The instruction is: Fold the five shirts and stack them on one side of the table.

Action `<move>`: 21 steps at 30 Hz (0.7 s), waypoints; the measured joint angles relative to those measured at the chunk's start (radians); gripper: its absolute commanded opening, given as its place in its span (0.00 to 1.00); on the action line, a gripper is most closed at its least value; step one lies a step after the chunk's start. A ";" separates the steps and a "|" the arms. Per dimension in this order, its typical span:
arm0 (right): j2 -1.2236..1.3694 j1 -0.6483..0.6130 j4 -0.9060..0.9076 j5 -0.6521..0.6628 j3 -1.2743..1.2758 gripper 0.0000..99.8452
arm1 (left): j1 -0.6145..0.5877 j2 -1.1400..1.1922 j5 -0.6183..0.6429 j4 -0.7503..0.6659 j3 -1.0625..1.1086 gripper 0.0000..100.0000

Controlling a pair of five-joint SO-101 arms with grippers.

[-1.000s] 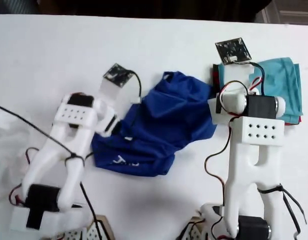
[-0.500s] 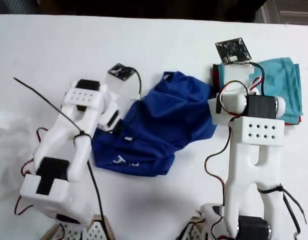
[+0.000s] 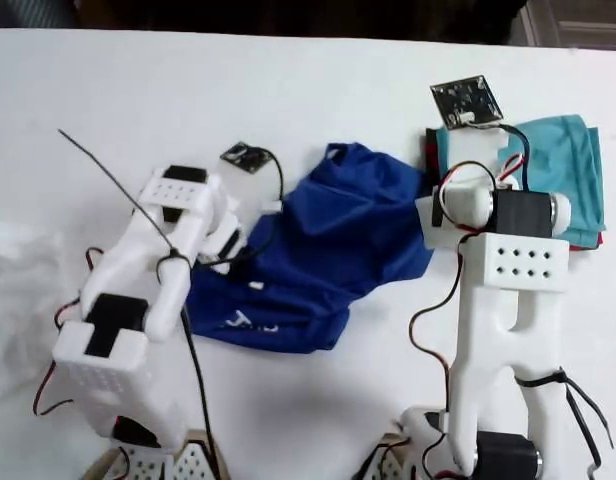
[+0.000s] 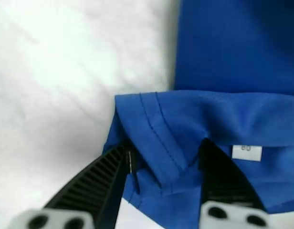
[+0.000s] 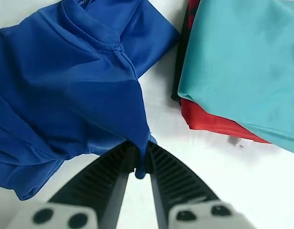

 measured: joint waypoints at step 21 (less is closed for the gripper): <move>0.000 0.000 -0.126 0.000 0.173 0.02 | 0.005 -0.256 -0.006 0.137 -0.037 0.08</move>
